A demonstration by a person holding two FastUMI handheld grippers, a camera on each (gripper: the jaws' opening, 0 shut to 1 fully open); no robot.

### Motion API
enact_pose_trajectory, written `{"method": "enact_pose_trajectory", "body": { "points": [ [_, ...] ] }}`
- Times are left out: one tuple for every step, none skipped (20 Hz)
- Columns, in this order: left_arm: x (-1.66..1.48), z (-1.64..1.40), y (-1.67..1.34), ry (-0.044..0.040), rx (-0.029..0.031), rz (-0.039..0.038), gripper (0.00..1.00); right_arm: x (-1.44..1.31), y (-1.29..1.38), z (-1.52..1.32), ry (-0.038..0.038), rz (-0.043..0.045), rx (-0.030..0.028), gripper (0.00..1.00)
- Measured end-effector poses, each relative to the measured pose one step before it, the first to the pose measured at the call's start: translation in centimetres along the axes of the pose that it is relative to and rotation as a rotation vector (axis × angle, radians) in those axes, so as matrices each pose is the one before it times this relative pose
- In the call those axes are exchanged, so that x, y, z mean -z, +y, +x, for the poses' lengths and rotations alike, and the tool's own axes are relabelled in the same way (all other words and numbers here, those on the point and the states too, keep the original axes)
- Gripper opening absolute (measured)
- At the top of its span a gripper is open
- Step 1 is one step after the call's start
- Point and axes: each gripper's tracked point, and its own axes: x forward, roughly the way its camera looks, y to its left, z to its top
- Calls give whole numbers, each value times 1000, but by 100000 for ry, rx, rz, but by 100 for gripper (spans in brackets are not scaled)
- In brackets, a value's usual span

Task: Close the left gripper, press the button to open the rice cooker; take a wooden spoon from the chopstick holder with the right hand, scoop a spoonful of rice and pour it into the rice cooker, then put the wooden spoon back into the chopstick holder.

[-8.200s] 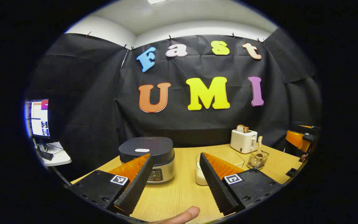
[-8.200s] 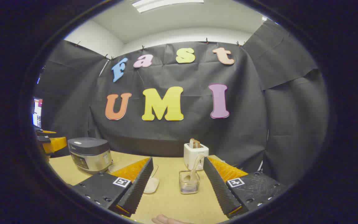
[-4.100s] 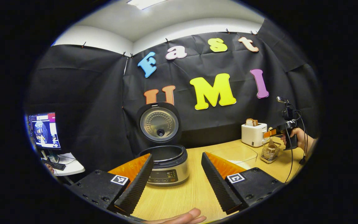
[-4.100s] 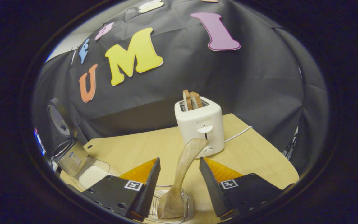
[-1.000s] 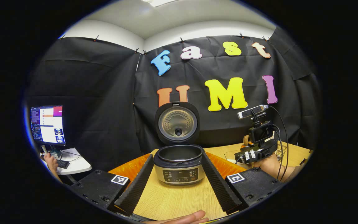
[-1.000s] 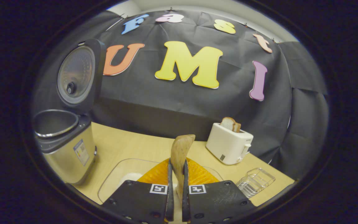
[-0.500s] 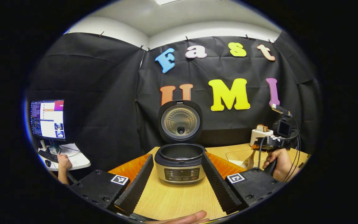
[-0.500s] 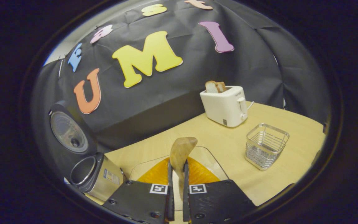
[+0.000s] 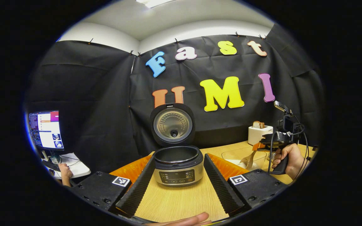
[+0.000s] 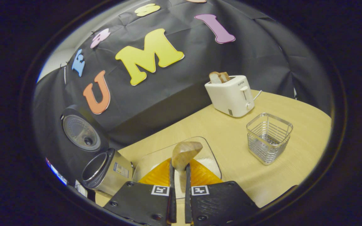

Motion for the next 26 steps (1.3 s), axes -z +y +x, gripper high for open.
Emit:
{"method": "enact_pose_trajectory", "body": {
  "points": [
    [29, 23, -33, -12, 265, -363, 99, 12, -462, 177, 1985, 3376, -1999, 11],
    [79, 23, 92, 299, 148, -461, 99, 265, -430, -65, 1914, 3328, -1368, 11],
    [91, 9, 57, 291, -222, -317, 99, 176, -393, -66, 2179, 3834, -945, 11],
    [86, 42, 236, 401, -573, -90, 99, 367, -398, -104, 2389, 4162, -895, 11],
    [159, 4, 231, 351, -678, -194, 99, -83, 178, 50, 1033, 3146, -2631, 11],
    [151, 69, 148, 417, -524, -361, 99, 38, 33, -51, 1146, 1028, -1232, 11],
    [66, 102, 71, 468, -301, -486, 99, -130, -41, -46, 266, 1077, -378, 11],
    [116, 69, 64, 440, -158, -455, 99, 31, 32, -14, 532, 1071, -164, 11],
    [-38, -14, -40, 98, 7, -111, 99, -123, 55, 287, 382, 1864, -1000, 11],
    [3, 86, -156, 113, 218, 85, 99, 183, 113, -68, 311, 2243, -1613, 11],
    [-50, -77, -190, 23, 346, 281, 99, -27, 159, 48, 1021, 2654, -1913, 13],
    [59, 79, -79, -196, 296, 260, 99, 87, 141, -109, 2115, 4050, -2680, 11],
    [-89, -19, -117, -29, 293, 183, 99, 185, 239, -78, 2479, 5960, -3113, 11],
    [53, -18, -89, -66, 284, 132, 99, 294, 245, 210, 2616, 4656, -2051, 11],
    [-2, -16, 3, -24, 138, 189, 99, 131, 183, -116, 1762, 2656, -1375, 11],
    [-34, -14, 6, -115, 17, 96, 99, 136, -16, 91, 1245, 1739, -276, 8],
    [16, -24, 13, -34, -48, -37, 99, -59, 47, 9, -355, 120, 310, 8],
    [-46, 21, -9, 37, -197, 2, 99, -36, 13, 32, -330, -223, 147, 8],
    [96, 10, 170, 63, -240, 159, 99, 37, 116, -50, -392, -520, 117, 8],
    [67, -24, 117, 67, -324, 22, 99, -359, -123, -274, -299, -1085, 751, 8],
    [111, 53, 145, 207, -217, -110, 99, 172, -158, 518, -690, -689, 692, 5],
    [15, 12, 28, 200, -127, -120, 99, -103, 15, 219, -269, -85, 730, 3],
    [-41, -5, 78, 93, -162, -89, 99, -86, 33, -290, -228, -113, 405, 3],
    [47, 90, 129, 102, -295, -148, 99, -30, 39, -185, -513, -260, 357, 3],
    [-3, -37, 148, 128, -253, -96, 99, -55, -37, 66, -457, -886, 650, 3],
    [57, 35, 101, -77, -151, -45, 99, -134, 25, -85, -714, -2081, 511, 3]
  ]
}}
